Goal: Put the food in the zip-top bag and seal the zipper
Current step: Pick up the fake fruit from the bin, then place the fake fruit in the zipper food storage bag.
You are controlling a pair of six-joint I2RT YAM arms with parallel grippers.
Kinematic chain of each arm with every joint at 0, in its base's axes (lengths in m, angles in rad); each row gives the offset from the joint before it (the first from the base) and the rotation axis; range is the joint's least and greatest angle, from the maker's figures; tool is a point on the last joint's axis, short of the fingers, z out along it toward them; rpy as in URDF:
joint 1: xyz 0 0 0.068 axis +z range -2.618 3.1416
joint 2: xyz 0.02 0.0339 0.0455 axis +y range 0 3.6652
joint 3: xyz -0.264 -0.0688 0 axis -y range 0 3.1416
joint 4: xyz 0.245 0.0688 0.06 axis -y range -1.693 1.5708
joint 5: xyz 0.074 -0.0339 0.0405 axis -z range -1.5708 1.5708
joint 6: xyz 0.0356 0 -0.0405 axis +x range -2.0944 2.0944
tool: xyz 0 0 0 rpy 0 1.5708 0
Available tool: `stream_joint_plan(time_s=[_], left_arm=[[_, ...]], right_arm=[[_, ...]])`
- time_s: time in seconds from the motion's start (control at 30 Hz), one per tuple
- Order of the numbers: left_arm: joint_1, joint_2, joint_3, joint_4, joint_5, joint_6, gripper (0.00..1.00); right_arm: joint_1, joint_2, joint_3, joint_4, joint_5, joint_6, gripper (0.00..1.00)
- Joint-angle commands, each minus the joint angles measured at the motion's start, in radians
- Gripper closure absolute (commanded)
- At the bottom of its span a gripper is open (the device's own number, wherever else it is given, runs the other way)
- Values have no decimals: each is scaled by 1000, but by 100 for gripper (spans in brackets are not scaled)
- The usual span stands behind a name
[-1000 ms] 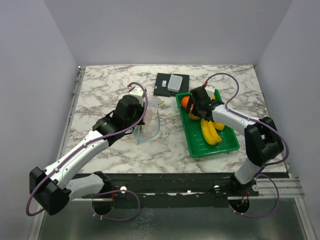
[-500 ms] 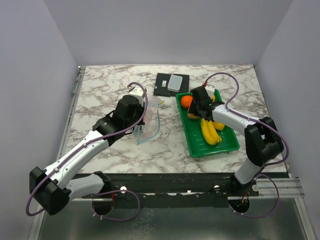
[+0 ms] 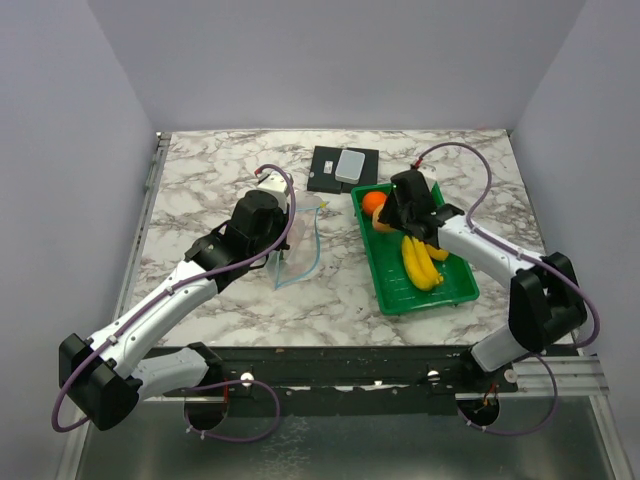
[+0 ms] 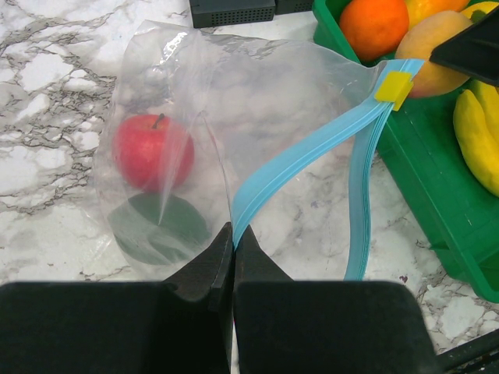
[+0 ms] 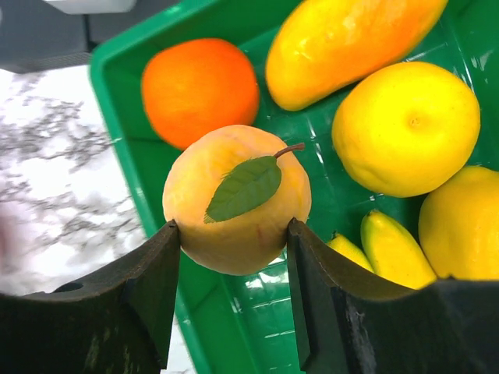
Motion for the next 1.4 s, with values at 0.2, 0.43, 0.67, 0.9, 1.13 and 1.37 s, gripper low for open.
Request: stream_joint_plan(time_s=[0.2, 0.43, 0.67, 0.9, 1.13, 1.37], left_arm=[[-3, -1, -6, 14, -14, 5, 100], [-3, 1, -5, 14, -10, 4, 100], [-3, -1, -6, 13, -13, 5, 100], [-3, -2, -6, 13, -19, 4, 100], [-2, -1, -6, 13, -19, 3, 100], [-3, -5, -6, 13, -20, 3, 100]], right_arm=[[-4, -221, -69, 45, -165, -41, 89], [14, -384, -138, 132, -333, -72, 89], [81, -477, -130, 162, -491, -100, 89], [189, -491, -125, 203, -563, -142, 89], [315, -464, -85, 195, -517, -188, 90], [400, -388, -40, 186, -463, -200, 89]])
